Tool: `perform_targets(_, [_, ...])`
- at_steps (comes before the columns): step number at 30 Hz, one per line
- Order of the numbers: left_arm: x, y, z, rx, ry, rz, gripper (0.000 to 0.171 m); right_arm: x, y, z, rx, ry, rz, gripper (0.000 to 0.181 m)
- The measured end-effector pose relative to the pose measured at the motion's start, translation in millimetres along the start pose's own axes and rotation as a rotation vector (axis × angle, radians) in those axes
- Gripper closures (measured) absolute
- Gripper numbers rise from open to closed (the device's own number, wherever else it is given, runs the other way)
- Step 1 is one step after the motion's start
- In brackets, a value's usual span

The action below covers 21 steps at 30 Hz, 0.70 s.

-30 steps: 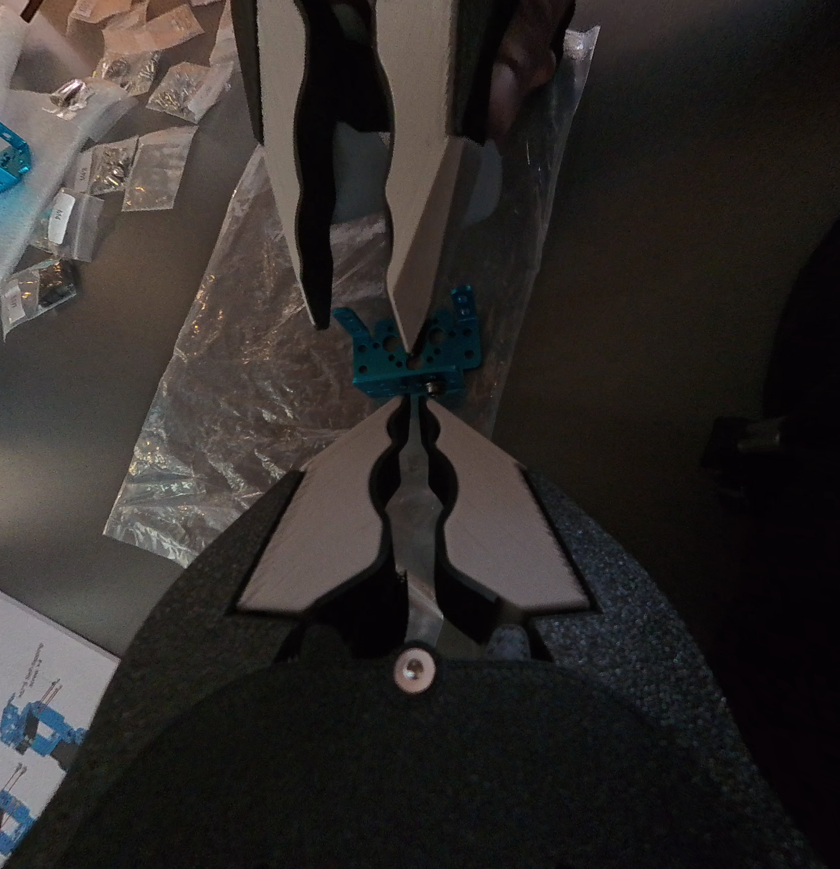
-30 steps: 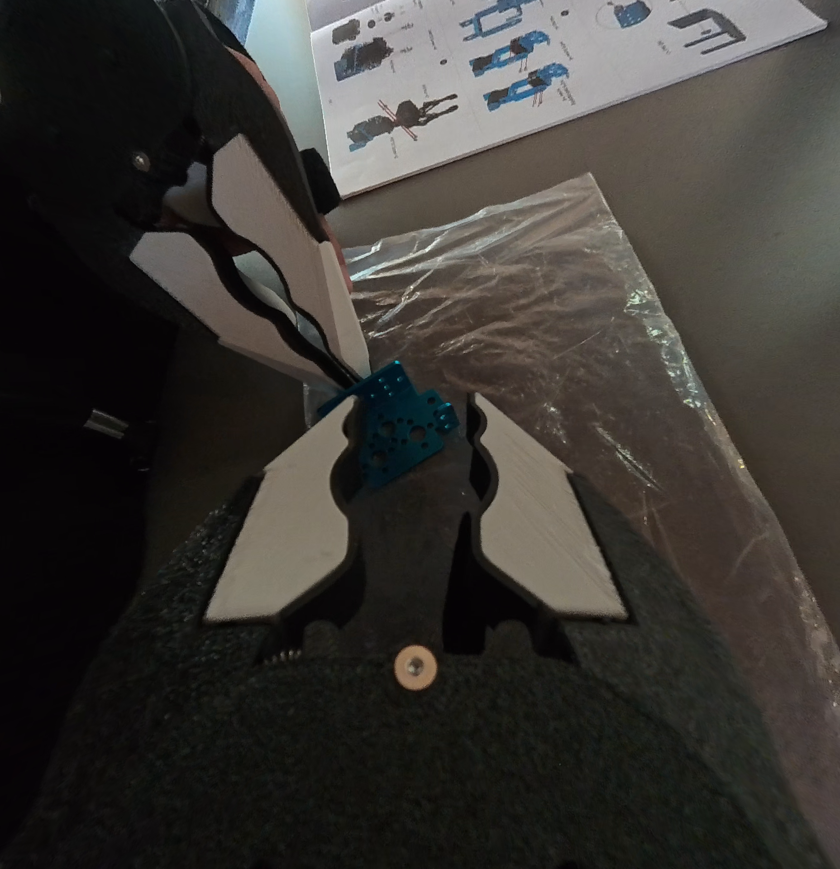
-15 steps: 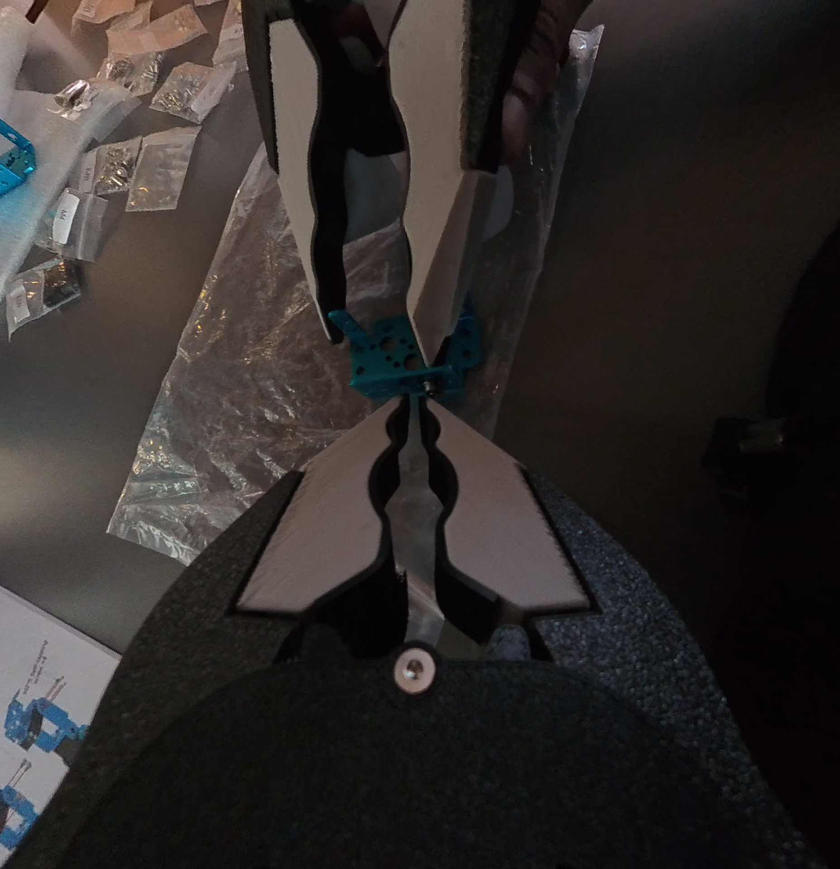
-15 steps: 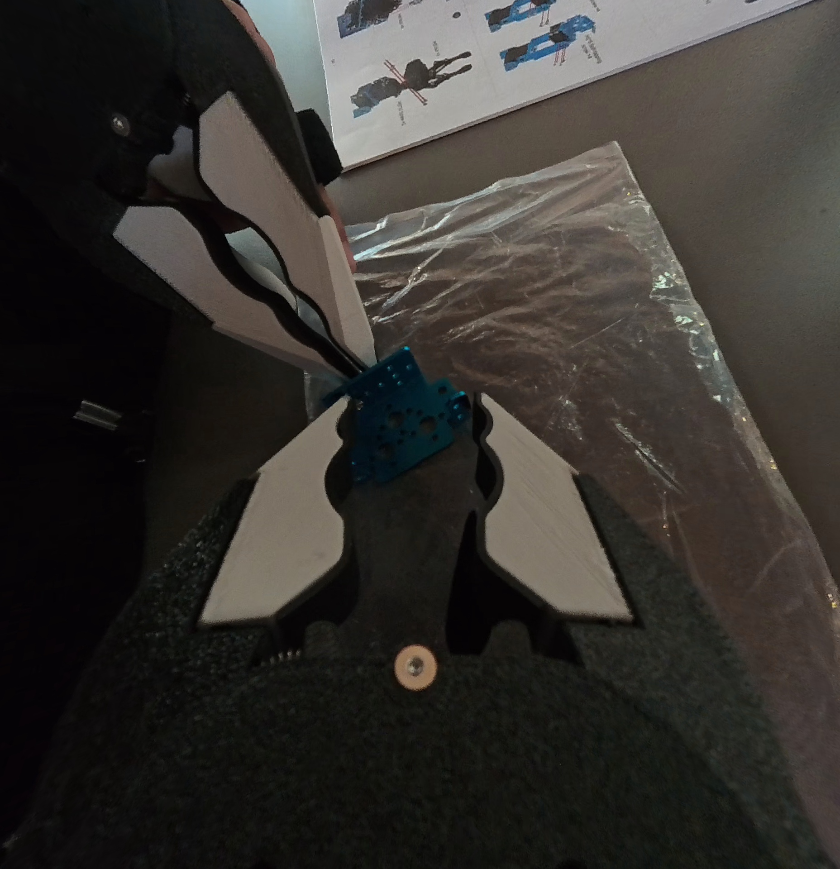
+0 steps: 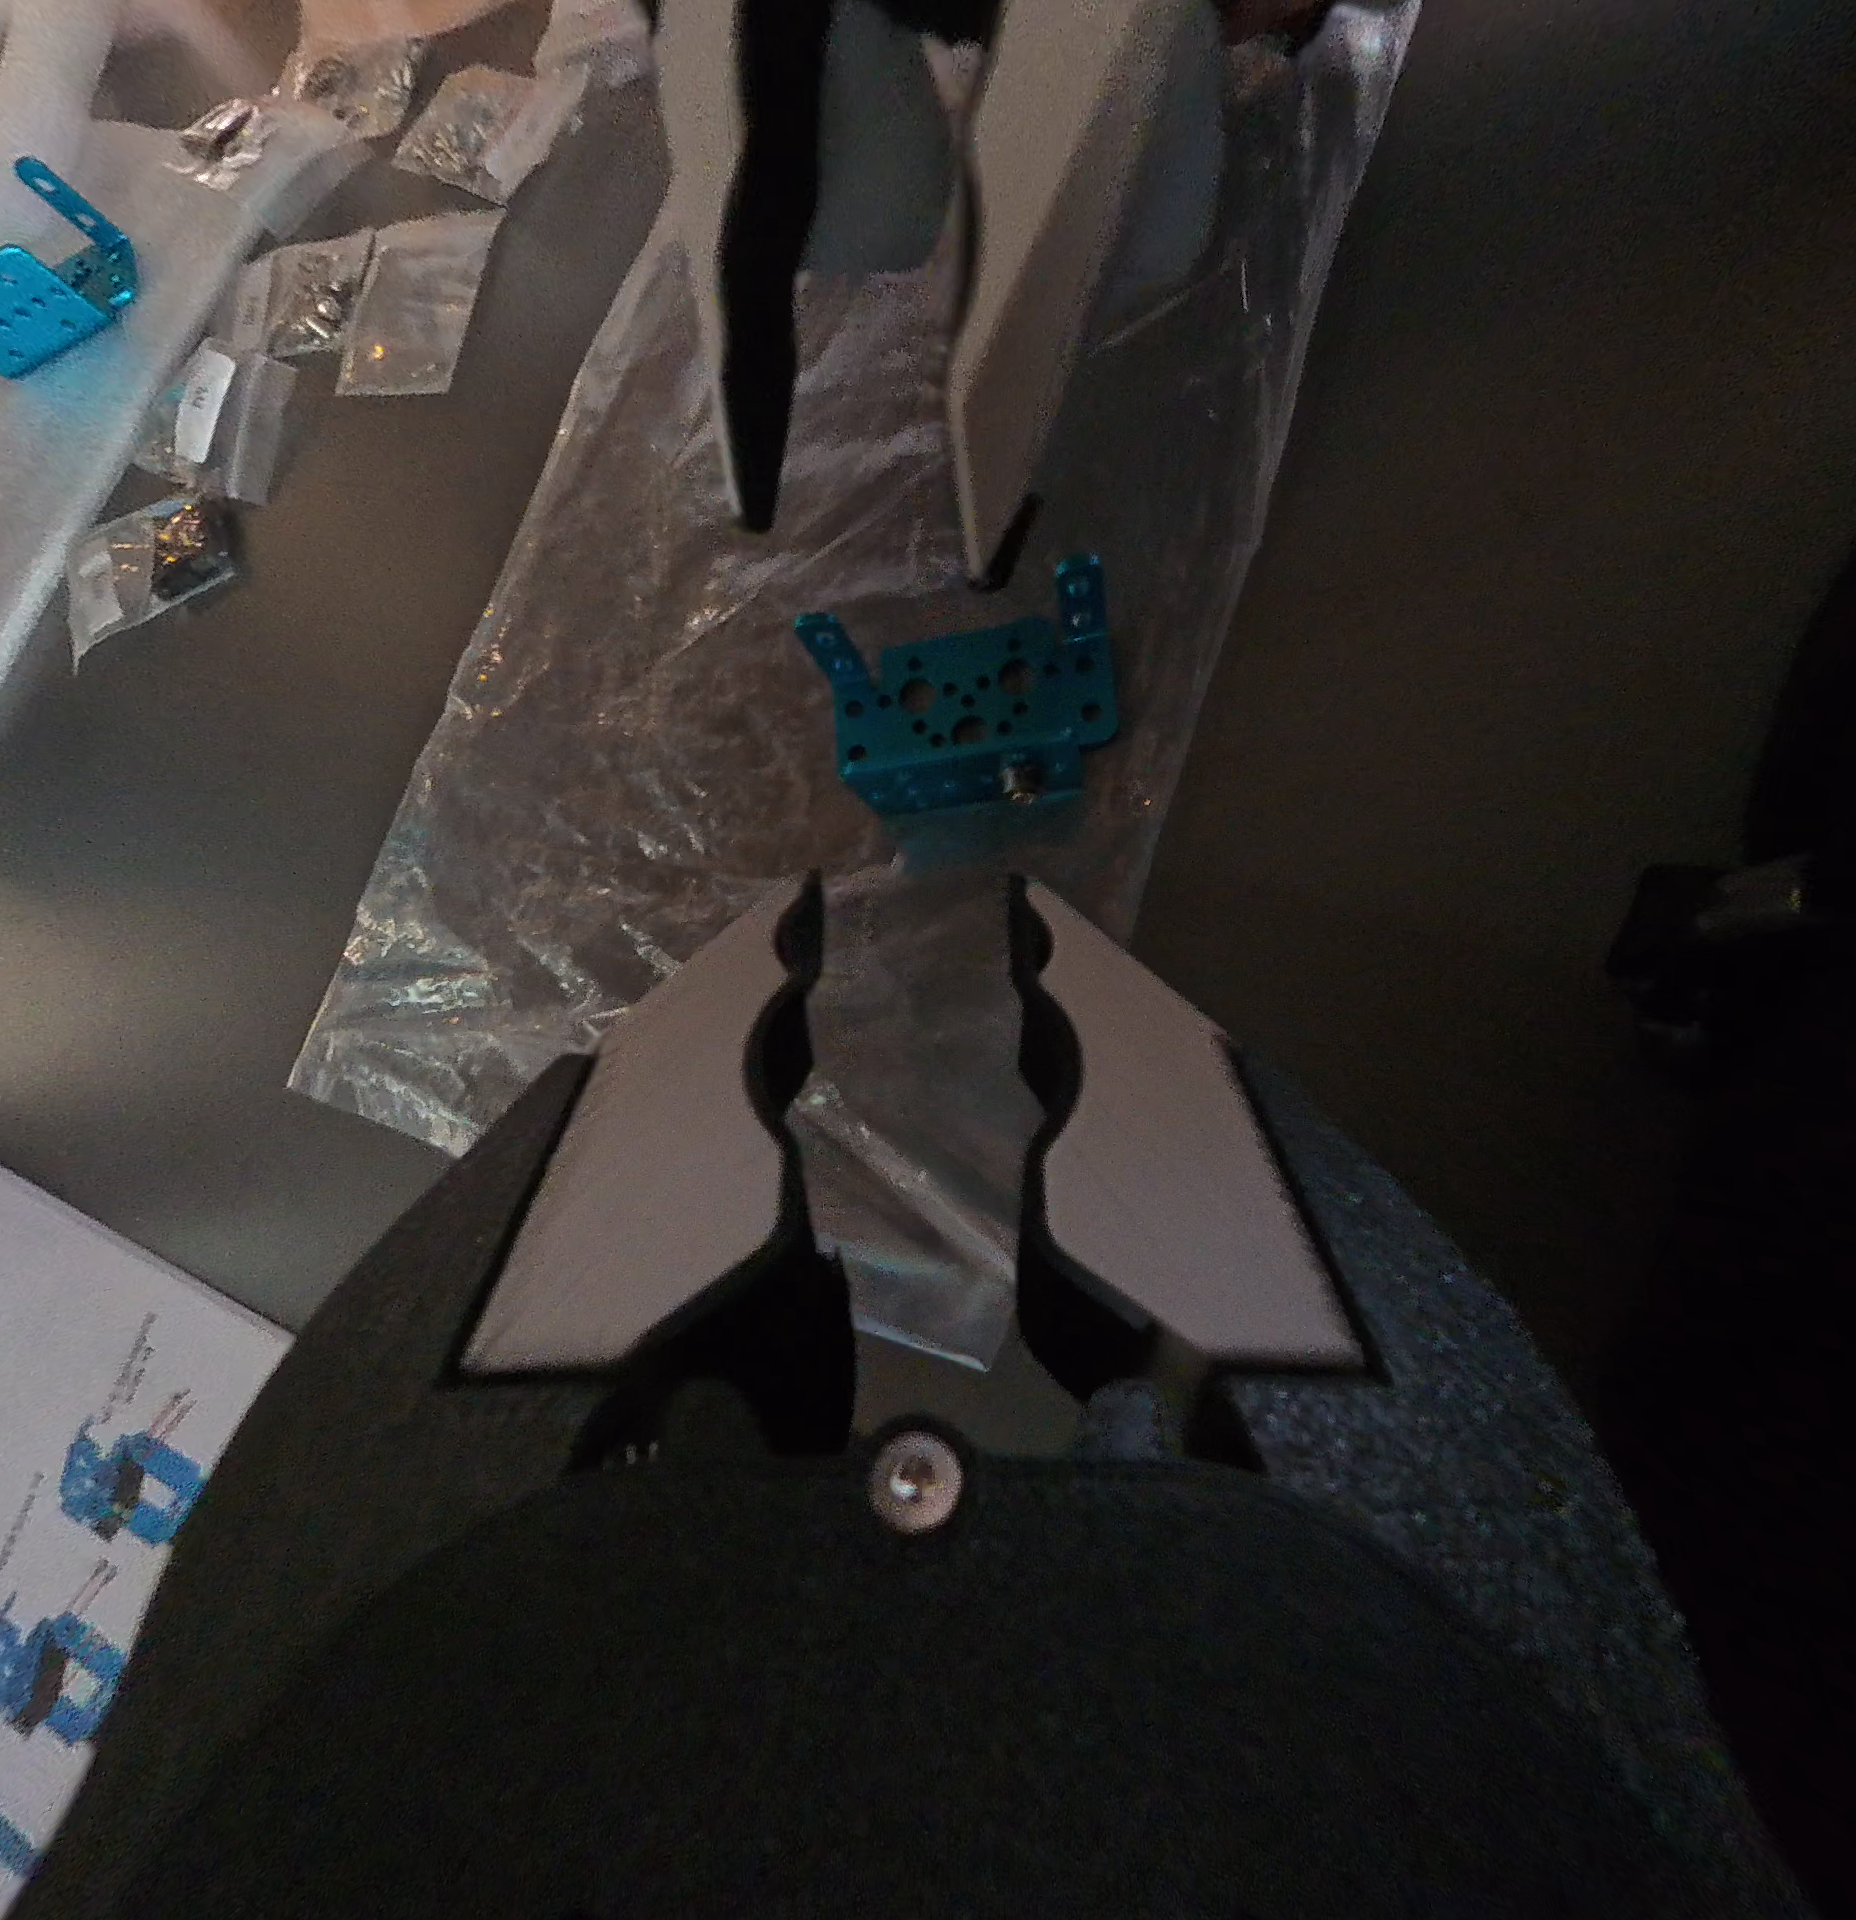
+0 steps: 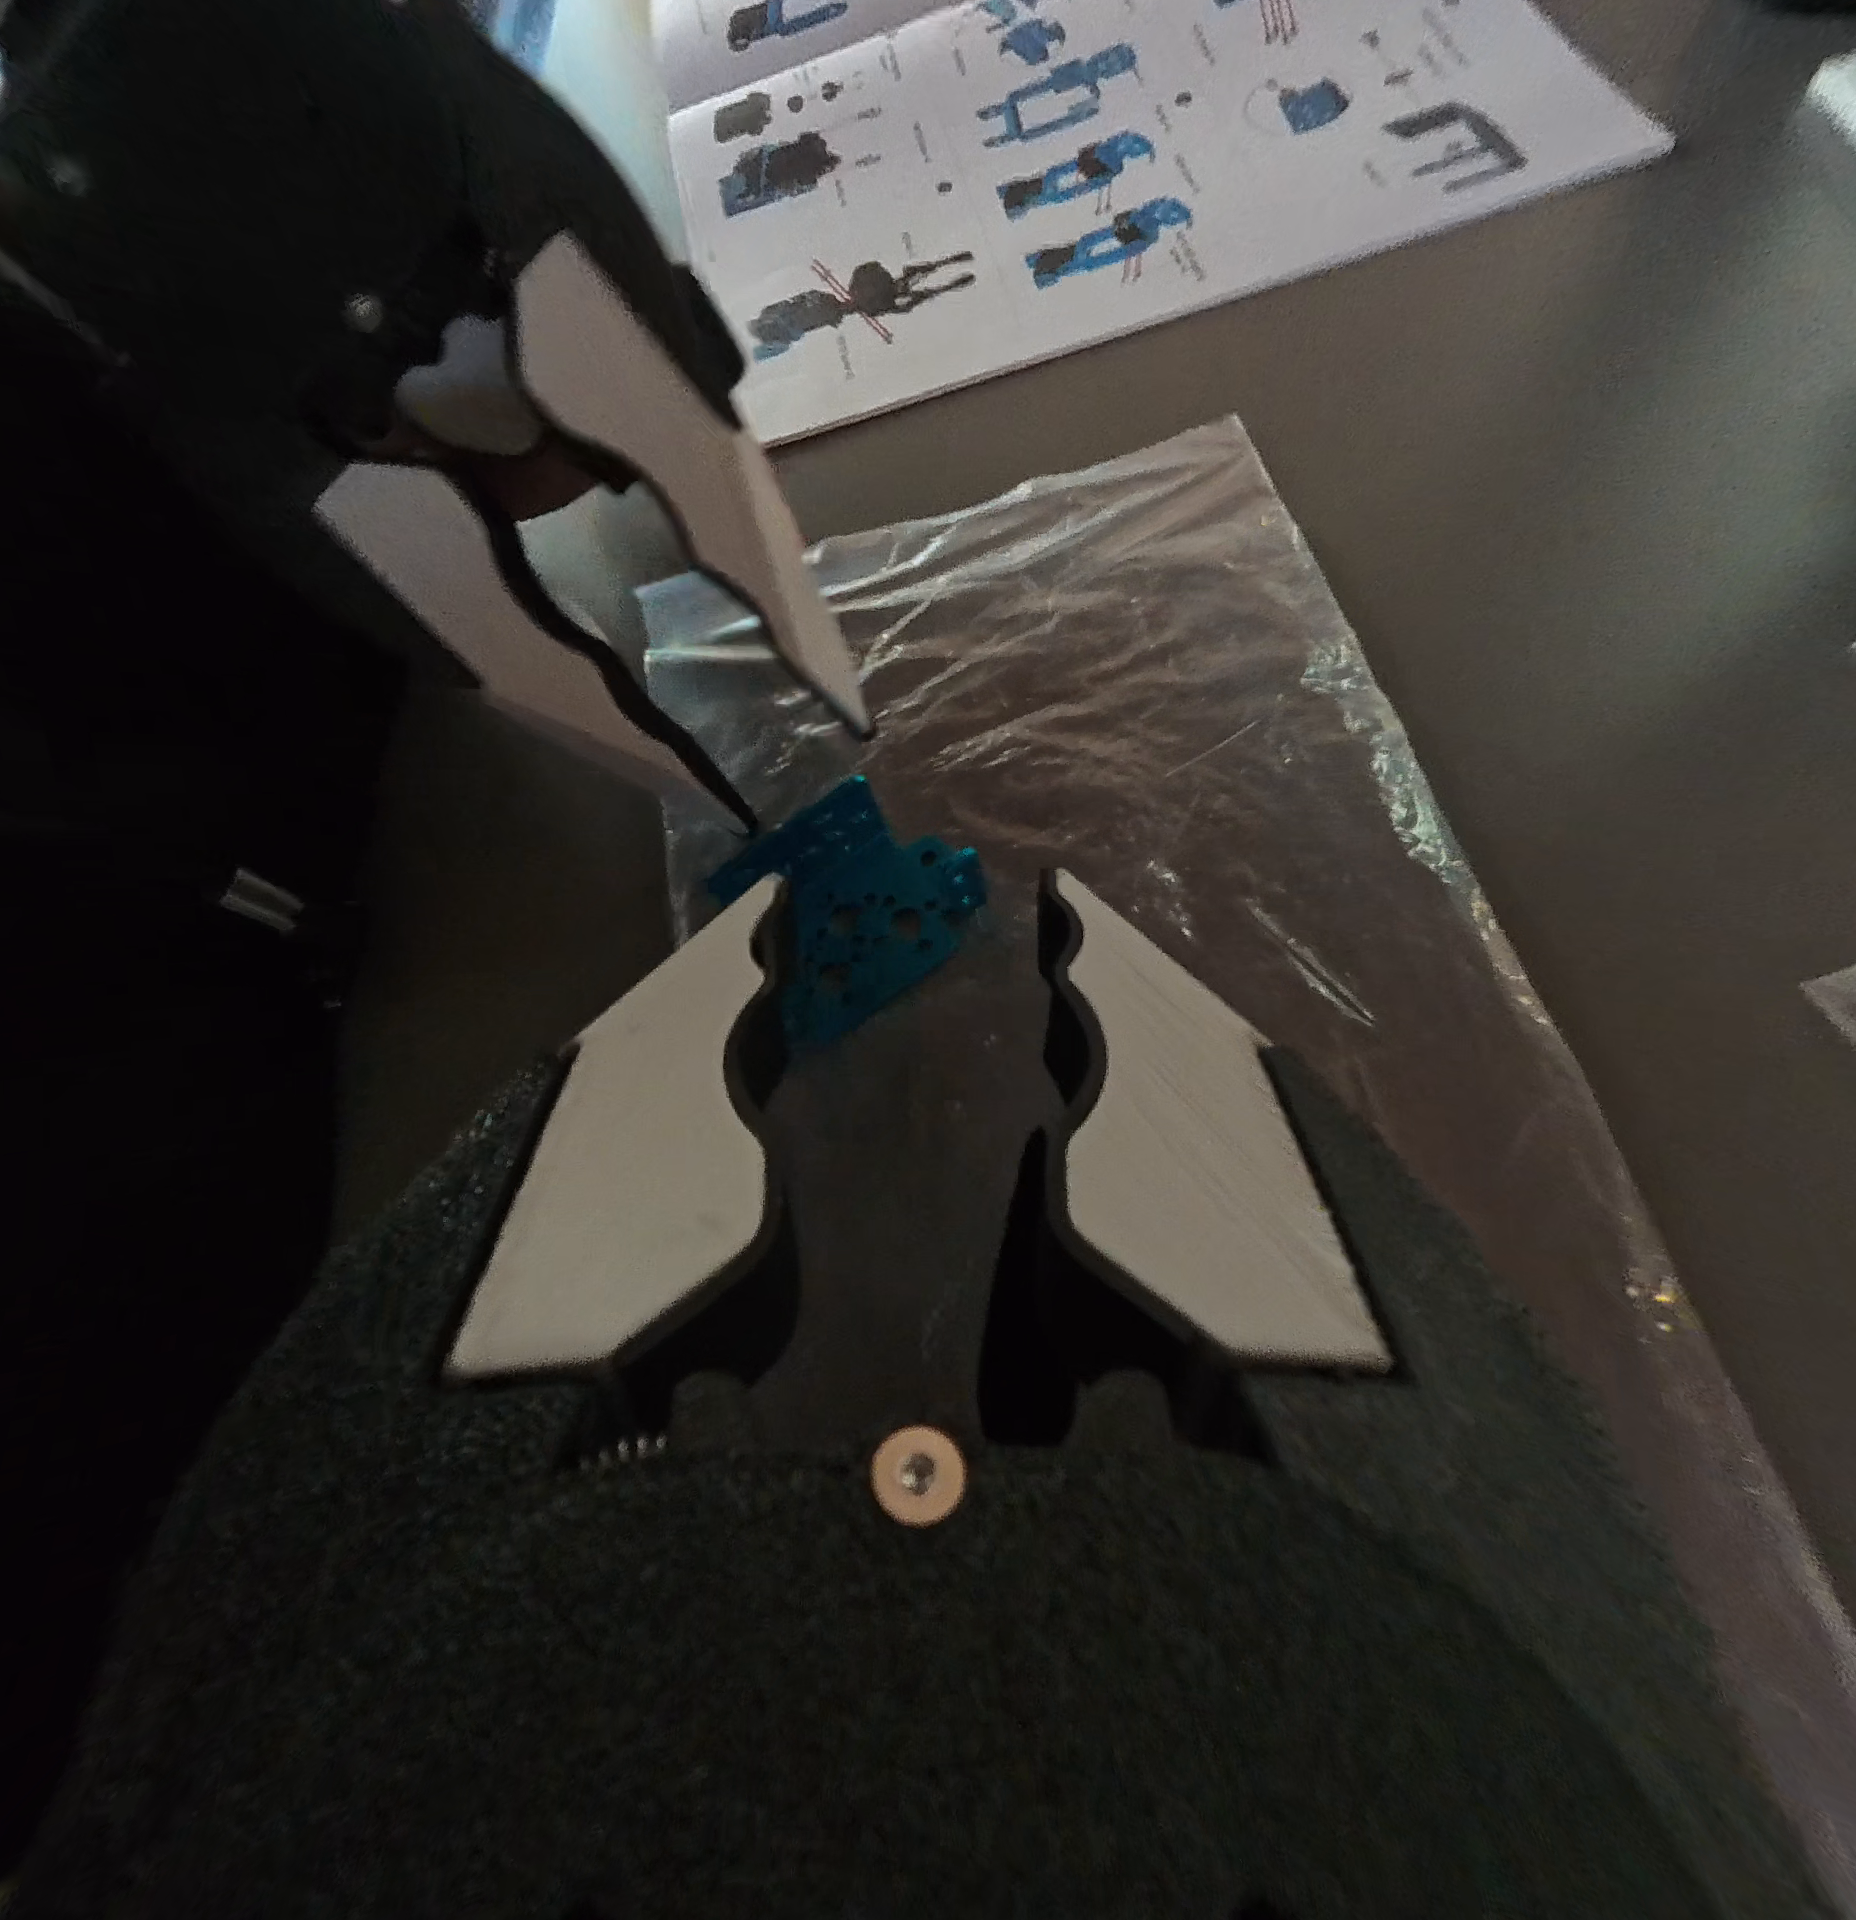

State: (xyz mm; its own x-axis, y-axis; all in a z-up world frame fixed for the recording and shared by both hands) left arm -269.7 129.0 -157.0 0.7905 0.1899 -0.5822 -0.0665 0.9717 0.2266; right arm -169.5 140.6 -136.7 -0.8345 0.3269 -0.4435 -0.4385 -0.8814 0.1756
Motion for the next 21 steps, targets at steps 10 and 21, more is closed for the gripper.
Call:
perform_targets(10, [15, -3, 18, -0.057, -0.083, -0.046, 0.113, 9, 54, -10, -0.325, 0.176, -0.001, 0.127])
perform_targets(21, [20, -6, 16, -0.067, -0.070, -0.045, 0.126, 24, 53, -19, -0.434, 0.331, 0.080, 0.127])
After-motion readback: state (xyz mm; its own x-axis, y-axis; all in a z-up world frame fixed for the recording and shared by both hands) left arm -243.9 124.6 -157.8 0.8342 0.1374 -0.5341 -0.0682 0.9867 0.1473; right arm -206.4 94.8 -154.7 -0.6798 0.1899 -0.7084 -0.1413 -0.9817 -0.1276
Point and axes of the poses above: each gripper's, where its closed fingertips meet, x out along the fingers, z out of its top, y = z × x across the jaws, the point moved 4 cm from there along -x, back along the fingers, and after that the axes turned 9 degrees about -y, right-handed, at the moved point
